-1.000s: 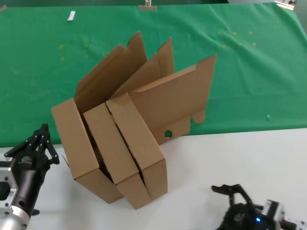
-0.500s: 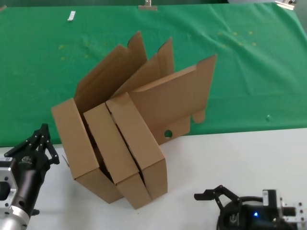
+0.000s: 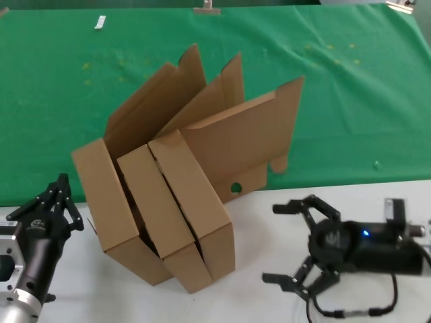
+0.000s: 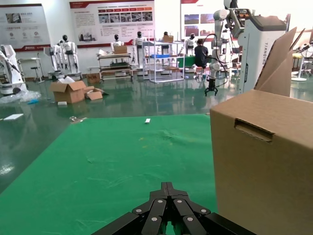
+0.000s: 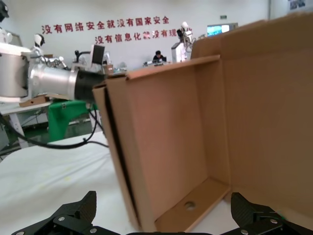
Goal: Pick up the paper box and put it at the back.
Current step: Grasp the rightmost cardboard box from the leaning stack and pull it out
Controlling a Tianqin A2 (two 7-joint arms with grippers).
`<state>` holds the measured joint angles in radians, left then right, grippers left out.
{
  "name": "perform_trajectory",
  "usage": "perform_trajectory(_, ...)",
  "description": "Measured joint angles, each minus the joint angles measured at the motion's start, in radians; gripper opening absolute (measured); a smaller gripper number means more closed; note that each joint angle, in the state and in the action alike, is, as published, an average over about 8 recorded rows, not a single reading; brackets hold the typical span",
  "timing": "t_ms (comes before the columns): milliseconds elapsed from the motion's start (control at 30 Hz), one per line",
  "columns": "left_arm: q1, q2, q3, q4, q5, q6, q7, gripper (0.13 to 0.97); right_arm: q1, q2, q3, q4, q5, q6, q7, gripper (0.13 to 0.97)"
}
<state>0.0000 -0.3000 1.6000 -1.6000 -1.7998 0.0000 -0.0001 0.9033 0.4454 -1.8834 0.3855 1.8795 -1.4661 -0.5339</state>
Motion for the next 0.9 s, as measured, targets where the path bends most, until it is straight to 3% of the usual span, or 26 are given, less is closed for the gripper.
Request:
perform_trajectory(333,0.0,0.0,0.0,0.0,0.0,0.0,0.0,0.144,0.192,-0.105,-0.026,-0.283,-0.1,-0.046,-0.1,0.966)
perform_trajectory(633,0.0,0.0,0.0,0.0,0.0,0.0,0.0,0.144,0.25,-0.163,-0.025,-0.353,-0.164,-0.01,-0.11,0.937)
perform_trajectory(900,0.0,0.0,0.0,0.0,0.0,0.0,0.0,0.157,0.261,-0.183,-0.013,-0.365,-0.196,0.018,-0.108,0.841)
